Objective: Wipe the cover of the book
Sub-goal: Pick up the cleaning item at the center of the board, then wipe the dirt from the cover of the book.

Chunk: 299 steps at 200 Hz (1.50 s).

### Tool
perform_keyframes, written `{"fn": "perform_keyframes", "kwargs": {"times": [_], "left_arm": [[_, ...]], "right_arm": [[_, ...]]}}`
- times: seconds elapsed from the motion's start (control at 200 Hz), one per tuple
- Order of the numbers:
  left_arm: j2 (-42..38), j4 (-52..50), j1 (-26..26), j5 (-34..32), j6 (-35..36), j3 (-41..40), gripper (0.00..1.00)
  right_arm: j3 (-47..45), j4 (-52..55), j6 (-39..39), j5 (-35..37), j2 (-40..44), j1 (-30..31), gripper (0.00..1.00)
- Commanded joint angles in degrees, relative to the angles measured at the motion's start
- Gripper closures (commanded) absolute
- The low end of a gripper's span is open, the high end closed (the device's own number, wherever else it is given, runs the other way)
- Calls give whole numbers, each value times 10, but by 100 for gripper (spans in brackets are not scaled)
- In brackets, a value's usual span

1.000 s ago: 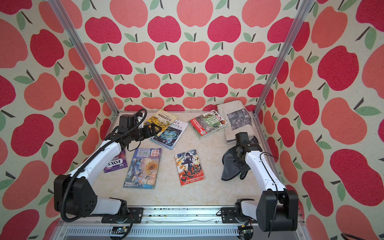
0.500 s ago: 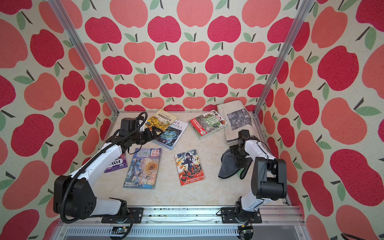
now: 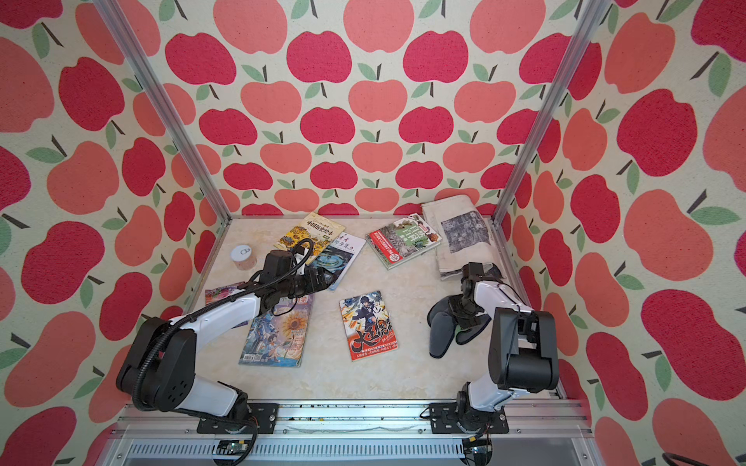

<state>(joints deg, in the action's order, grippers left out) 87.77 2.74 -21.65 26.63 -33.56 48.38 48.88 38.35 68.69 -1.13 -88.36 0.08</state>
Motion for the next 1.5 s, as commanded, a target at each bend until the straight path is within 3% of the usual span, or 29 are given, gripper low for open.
{"fn": "perform_keyframes", "kwargs": {"times": [0.0, 0.12, 0.235, 0.375, 0.48, 0.62, 0.701, 0.871, 1.121, 1.281, 1.491], "left_arm": [[45, 20, -10, 26, -2, 4, 1], [49, 94, -30, 11, 7, -41, 1], [50, 130, -39, 29, 16, -68, 1], [47, 124, -62, 20, -26, -75, 1], [34, 149, -88, -6, -75, -92, 1], [18, 227, -93, -25, -158, -144, 1], [12, 267, -93, -25, -195, -173, 1], [-3, 319, -96, -18, -242, -211, 1], [-23, 436, -72, -8, -320, -272, 1], [-64, 384, -64, -11, -302, -279, 1], [-132, 295, -64, -42, -267, -280, 1]], "right_arm": [[-31, -11, -105, 16, 30, 11, 100], [-49, -34, -200, 6, 76, 48, 100], [-85, -115, -290, -48, 161, 110, 100], [-99, -157, -347, -47, 255, 207, 100], [-93, -178, -376, -60, 275, 267, 100], [-48, -166, -409, -79, 227, 333, 100], [-13, -158, -429, -55, 189, 389, 100], [31, -210, -455, -69, 88, 462, 100], [107, -232, -425, -107, -70, 470, 100], [142, -223, -419, -136, -128, 474, 100], [131, -168, -427, -78, -121, 452, 100]]}}
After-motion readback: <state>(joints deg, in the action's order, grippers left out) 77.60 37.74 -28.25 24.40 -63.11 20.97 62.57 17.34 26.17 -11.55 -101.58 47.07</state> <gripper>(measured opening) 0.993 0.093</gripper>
